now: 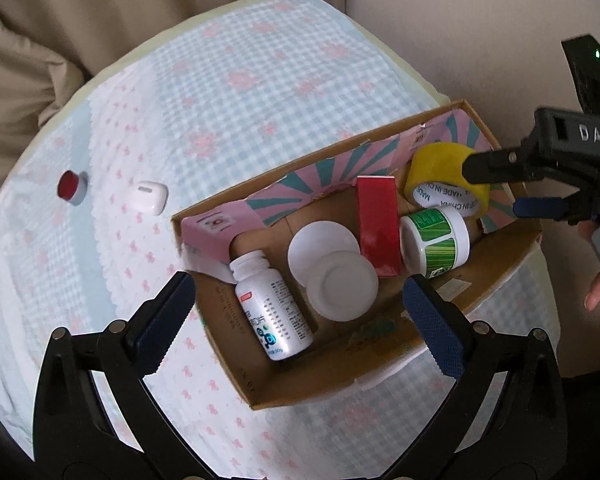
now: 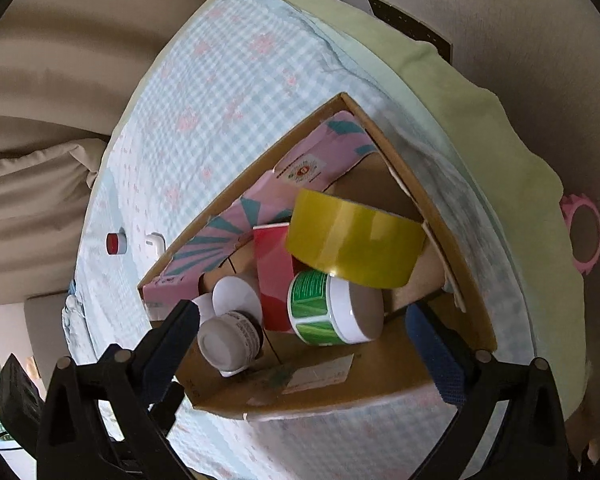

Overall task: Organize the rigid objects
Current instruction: 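Open both grippers to drop the cap and tape roll into the pink box, then move both open grippers toward the red-lidded tin and white earbud case, then grasp the red-lidded tin with the left gripper while the right grasps the white earbud case, then carry the red tin and earbud case with both grippers over the pink box, then open both grippers to drop the tin and earbud case into the pink box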

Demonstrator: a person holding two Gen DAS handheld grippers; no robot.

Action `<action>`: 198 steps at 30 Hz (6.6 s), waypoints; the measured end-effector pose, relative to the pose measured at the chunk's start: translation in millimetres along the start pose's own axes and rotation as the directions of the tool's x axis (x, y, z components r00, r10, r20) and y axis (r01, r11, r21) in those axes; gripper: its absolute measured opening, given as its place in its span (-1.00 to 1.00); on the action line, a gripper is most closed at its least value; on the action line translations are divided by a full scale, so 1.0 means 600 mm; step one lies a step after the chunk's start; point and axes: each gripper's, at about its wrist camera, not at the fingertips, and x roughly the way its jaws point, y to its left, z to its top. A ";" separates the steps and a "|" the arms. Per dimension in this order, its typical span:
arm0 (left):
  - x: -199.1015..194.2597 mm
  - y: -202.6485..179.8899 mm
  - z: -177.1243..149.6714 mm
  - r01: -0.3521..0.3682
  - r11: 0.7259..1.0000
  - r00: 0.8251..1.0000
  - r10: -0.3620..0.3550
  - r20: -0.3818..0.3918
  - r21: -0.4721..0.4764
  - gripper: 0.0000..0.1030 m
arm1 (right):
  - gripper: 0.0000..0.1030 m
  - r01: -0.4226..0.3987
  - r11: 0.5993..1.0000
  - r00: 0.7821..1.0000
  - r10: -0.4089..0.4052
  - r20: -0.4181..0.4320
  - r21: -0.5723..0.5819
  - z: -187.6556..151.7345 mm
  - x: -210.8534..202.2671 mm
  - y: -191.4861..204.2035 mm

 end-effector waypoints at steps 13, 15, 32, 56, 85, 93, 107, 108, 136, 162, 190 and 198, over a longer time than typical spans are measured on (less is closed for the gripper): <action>-0.134 0.067 -0.030 0.003 0.997 0.995 0.005 0.103 -0.071 1.00 | 1.00 0.094 0.987 0.994 -0.086 0.068 -0.130 -0.058 -0.079 0.066; -0.161 0.086 -0.041 0.014 0.996 0.993 -0.003 0.119 -0.086 1.00 | 1.00 0.125 0.979 0.990 -0.111 0.092 -0.163 -0.077 -0.097 0.083; -0.358 0.358 -0.162 0.041 0.994 0.957 -0.009 0.291 -0.106 1.00 | 1.00 0.284 0.908 0.921 -0.169 0.351 -0.308 -0.314 -0.169 0.350; 0.012 0.702 -0.076 0.017 0.995 0.957 0.011 0.290 -0.094 1.00 | 1.00 0.339 0.908 0.859 -0.192 0.474 -0.247 -0.284 0.239 0.565; 0.347 0.714 0.062 0.058 0.997 0.942 -0.041 0.332 -0.043 -0.01 | 0.10 0.447 0.894 0.717 -0.367 0.593 0.013 -0.092 0.487 0.521; 0.330 0.714 0.041 0.061 0.997 0.944 -0.041 0.326 -0.052 -0.01 | 0.10 0.442 0.897 0.726 -0.351 0.591 -0.009 -0.098 0.475 0.518; 0.118 0.692 -0.030 0.062 0.996 0.934 -0.033 0.356 -0.070 -0.01 | 0.09 0.398 0.912 0.738 -0.256 0.625 -0.096 -0.196 0.330 0.569; 0.083 0.686 -0.040 0.061 0.996 0.932 -0.033 0.362 -0.066 -0.01 | 0.09 0.393 0.913 0.742 -0.244 0.624 -0.109 -0.206 0.311 0.576; -0.345 0.368 -0.150 0.192 0.980 0.914 -0.156 0.374 -0.060 -0.01 | 0.09 0.243 0.929 0.854 -0.069 0.516 -0.278 -0.402 -0.175 0.465; -0.033 0.068 0.005 0.161 0.971 0.984 -0.143 0.107 -0.180 -0.01 | 0.09 0.194 0.920 0.960 -0.107 0.260 -0.339 -0.051 -0.087 0.144; 0.134 0.033 0.004 0.082 0.996 0.990 -0.087 -0.107 -0.042 0.77 | 0.13 0.131 0.808 0.990 -0.073 0.124 -0.574 0.022 0.103 0.135; 0.106 0.040 -0.014 0.093 0.995 0.991 -0.096 -0.090 -0.034 1.00 | 1.00 0.271 0.808 0.962 -0.214 0.166 -0.524 0.029 0.098 0.135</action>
